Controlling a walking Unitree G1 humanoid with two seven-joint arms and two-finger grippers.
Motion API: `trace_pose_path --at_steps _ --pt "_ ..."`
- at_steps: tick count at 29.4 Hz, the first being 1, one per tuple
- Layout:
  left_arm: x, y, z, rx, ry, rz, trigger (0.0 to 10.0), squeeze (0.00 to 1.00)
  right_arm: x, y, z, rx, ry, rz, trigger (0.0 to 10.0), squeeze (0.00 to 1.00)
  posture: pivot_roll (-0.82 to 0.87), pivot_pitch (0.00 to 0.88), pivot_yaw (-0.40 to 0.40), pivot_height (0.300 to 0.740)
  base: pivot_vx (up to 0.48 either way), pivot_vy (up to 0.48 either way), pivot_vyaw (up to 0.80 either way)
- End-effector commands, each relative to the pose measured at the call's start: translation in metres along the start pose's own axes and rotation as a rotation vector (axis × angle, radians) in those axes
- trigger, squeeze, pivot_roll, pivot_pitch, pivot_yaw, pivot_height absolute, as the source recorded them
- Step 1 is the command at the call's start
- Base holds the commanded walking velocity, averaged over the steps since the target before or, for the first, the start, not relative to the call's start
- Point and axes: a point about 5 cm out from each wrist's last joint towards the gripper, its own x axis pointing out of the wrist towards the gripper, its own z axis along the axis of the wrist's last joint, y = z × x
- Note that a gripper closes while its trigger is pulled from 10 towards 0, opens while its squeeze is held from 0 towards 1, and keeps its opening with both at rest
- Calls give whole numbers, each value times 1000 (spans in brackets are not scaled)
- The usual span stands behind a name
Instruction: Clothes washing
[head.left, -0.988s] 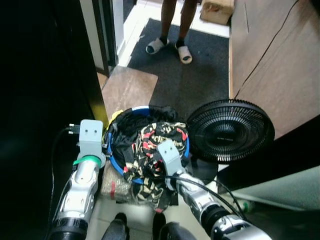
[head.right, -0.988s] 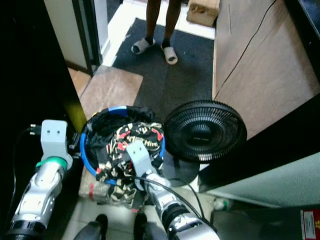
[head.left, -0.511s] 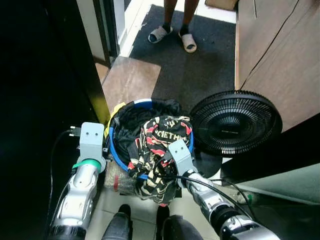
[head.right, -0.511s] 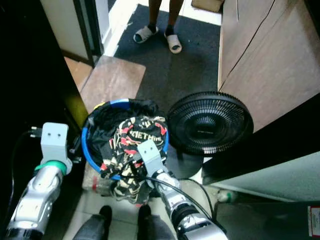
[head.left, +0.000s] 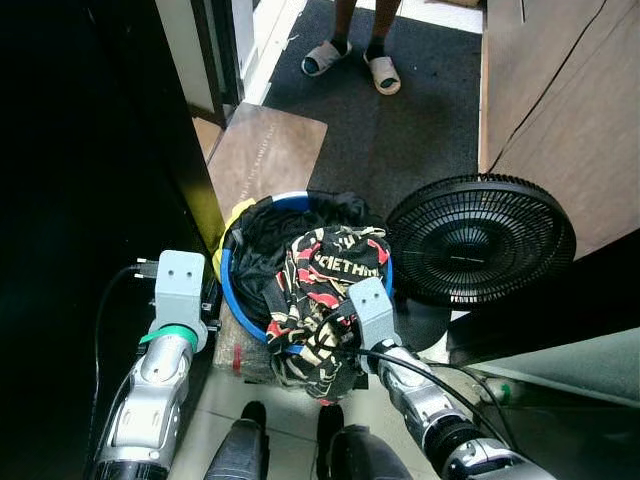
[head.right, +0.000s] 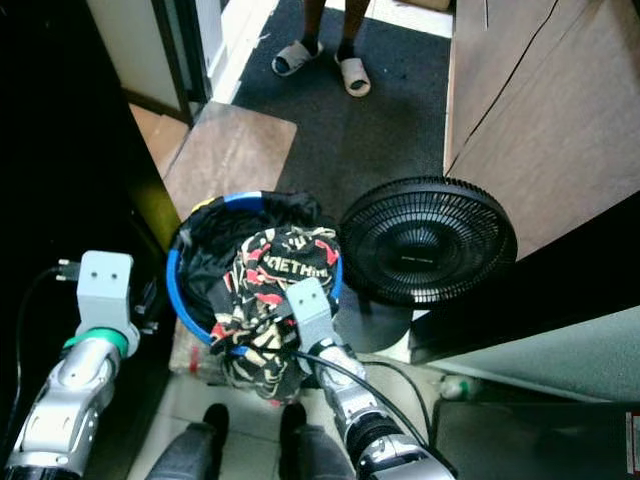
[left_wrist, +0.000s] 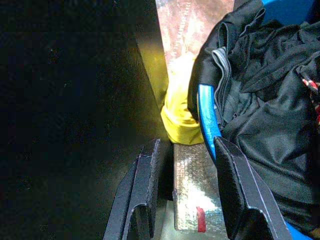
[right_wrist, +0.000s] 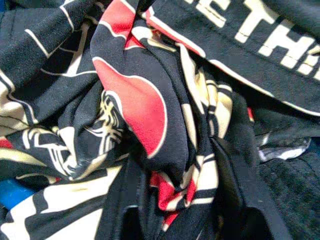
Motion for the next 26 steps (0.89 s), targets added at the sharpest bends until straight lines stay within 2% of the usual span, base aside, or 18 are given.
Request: trace_pose_path --at_steps 1,17,19,21,23,24,25,26 --pt "-5 -1 -8 -1 33 -7 10000 0 -10 -6 -17 44 36 -37 0 0 168 464 -12 740 0 0 0" --pt "-2 -2 -6 12 40 -26 10000 0 -14 -17 -8 101 -76 -94 0 0 163 446 17 740 0 0 0" --pt "-1 -2 -5 16 36 -30 10000 0 -13 -21 0 104 -115 -104 0 0 164 434 18 740 0 0 0" --pt "1 -2 -4 21 31 -33 10000 0 -11 -30 19 98 -207 -124 0 0 161 414 19 740 0 0 0" --pt "1 -2 -4 21 31 -33 10000 0 -11 -30 19 98 -207 -124 0 0 161 414 19 740 0 0 0" --pt "3 -2 -2 21 26 -33 10000 0 -11 -38 35 87 -279 -138 0 0 157 386 18 740 0 0 0" --pt "3 -2 -2 21 26 -33 10000 0 -11 -38 35 87 -279 -138 0 0 157 386 18 740 0 0 0" --pt "4 -1 0 18 17 -33 10000 0 -11 -47 55 79 -356 -167 0 0 151 353 16 740 0 0 0"
